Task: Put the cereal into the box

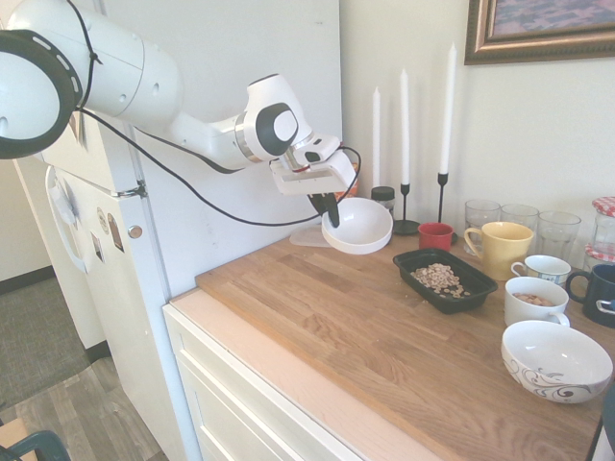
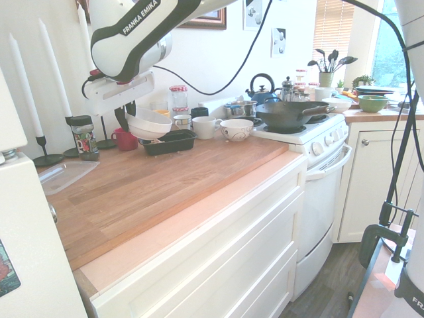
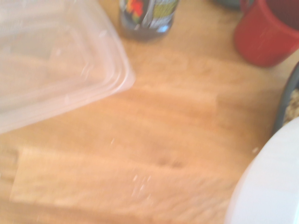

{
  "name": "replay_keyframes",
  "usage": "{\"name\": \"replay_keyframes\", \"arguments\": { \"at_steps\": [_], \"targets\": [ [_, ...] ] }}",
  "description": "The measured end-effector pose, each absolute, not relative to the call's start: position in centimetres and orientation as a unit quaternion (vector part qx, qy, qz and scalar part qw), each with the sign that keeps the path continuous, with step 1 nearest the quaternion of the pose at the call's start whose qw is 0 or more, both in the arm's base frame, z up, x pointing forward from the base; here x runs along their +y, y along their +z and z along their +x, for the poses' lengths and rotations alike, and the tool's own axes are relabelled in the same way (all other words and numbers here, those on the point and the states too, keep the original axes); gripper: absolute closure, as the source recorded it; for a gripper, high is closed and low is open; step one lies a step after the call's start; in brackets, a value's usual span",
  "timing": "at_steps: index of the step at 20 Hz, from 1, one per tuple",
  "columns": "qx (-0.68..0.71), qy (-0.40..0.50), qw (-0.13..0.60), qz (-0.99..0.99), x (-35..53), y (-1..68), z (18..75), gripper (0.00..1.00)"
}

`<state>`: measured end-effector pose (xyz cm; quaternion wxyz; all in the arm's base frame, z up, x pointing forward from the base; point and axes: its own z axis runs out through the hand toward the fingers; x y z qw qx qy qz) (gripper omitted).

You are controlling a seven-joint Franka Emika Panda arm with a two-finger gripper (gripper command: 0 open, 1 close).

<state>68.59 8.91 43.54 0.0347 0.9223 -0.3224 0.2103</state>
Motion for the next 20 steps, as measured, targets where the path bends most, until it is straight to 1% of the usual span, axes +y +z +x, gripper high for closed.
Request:
{"name": "replay_keyframes", "arguments": {
  "at_steps": [10, 17, 20],
  "targets": [
    [-0.291, 0.178, 0.059, 0.938, 12.0, 37.8, 67.6, 1.0],
    [-0.28, 0.172, 0.089, 0.94, 13.3, 33.8, 67.8, 1.0],
    [-0.273, 0.175, 0.102, 0.941, 13.8, 33.3, 68.0, 1.0]
  ]
}}
